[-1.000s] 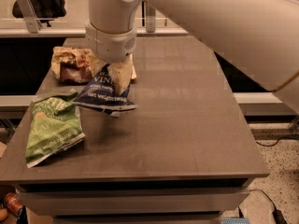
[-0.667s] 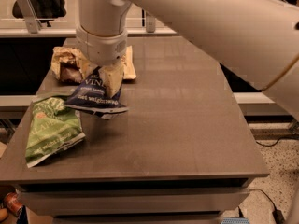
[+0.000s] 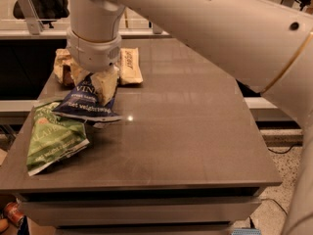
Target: Move blue chip bag near green jalapeno chip bag
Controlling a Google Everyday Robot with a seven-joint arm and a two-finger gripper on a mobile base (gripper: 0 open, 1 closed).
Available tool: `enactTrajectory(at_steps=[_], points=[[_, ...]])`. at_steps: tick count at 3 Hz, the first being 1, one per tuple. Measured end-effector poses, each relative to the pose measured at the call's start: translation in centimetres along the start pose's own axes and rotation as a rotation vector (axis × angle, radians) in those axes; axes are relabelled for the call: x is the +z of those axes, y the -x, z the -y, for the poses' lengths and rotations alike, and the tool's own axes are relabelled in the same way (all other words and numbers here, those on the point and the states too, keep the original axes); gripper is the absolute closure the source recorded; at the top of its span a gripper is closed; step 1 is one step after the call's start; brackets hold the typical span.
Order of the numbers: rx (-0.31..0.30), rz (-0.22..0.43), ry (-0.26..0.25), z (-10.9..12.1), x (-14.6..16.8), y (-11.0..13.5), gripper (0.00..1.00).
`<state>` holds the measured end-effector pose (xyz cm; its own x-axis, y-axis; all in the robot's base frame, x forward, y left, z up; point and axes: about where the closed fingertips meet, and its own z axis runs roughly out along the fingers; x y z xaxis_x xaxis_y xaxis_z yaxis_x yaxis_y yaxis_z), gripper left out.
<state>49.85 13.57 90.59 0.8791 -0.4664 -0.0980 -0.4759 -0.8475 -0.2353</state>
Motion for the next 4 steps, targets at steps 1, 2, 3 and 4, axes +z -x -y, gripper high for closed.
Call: enactTrajectory(at_steps=[1, 2, 3, 4], points=[[-0.007, 0.018, -0.004, 0.85, 0.48, 0.64, 1.0], [-0.005, 0.028, -0.005, 1.27, 0.7, 0.92, 1.0], [0.008, 0.042, -0.007, 1.42, 0.82, 0.91, 0.82], [0.019, 0.053, -0.01, 1.34, 0.9, 0.79, 0.5]])
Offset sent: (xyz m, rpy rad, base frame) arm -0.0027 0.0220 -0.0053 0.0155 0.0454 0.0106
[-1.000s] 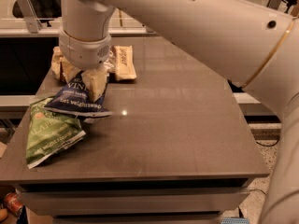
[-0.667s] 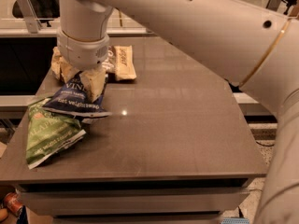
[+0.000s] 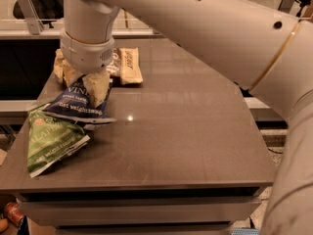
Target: Move blue chip bag near green jalapeno chip bag
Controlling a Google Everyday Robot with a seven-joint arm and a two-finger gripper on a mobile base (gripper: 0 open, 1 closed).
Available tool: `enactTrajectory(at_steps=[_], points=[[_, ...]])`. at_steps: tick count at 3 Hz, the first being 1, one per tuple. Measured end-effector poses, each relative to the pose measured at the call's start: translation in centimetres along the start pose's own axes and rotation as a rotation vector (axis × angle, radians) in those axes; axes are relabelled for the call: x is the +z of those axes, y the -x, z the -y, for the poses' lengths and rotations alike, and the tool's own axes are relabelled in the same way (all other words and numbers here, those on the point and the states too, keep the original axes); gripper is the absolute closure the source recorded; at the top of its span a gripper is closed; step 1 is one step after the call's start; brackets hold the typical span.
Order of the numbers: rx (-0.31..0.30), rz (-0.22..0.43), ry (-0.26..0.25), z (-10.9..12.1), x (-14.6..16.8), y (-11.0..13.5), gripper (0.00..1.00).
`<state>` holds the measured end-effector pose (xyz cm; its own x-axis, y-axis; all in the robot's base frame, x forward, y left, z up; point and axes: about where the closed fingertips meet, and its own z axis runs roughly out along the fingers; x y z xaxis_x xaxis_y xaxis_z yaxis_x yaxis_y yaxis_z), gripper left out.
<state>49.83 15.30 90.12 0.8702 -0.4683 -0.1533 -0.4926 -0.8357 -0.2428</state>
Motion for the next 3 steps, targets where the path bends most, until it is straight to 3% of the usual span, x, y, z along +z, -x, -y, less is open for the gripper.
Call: enactTrajectory(at_steps=[2, 3], points=[[0.007, 0.005, 0.0, -0.16, -0.08, -0.19, 0.04], [0.008, 0.005, 0.001, -0.22, -0.14, -0.23, 0.0]])
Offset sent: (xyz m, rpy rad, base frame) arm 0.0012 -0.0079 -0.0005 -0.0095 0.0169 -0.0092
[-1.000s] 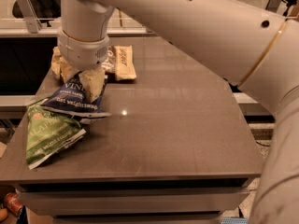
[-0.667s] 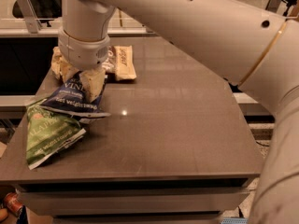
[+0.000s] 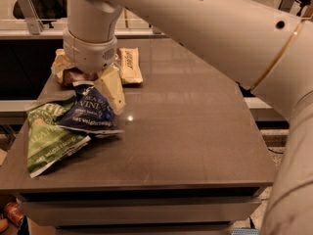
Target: Move blue chip bag near green jalapeno chip bag
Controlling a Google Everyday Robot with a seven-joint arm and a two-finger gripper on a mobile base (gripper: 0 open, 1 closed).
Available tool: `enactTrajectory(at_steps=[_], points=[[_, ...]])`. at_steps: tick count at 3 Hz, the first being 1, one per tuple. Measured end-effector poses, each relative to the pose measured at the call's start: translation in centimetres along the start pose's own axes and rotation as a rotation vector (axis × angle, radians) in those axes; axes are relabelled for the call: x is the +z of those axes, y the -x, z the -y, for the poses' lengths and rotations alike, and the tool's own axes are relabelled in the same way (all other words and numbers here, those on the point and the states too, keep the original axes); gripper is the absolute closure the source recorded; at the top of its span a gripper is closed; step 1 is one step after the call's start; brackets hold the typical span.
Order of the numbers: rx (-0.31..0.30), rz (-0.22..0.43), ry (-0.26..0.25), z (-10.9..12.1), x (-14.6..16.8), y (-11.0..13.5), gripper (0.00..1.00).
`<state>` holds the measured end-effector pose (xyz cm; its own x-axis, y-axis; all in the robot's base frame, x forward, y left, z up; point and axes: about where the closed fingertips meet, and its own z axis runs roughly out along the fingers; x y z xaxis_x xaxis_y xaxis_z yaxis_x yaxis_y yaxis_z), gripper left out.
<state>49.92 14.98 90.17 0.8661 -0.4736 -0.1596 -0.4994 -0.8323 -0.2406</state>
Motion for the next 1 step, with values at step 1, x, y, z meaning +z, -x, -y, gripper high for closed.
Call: enactTrajectory(at_steps=[1], points=[[0.0, 0.001, -0.001, -0.02, -0.02, 0.0, 0.0]])
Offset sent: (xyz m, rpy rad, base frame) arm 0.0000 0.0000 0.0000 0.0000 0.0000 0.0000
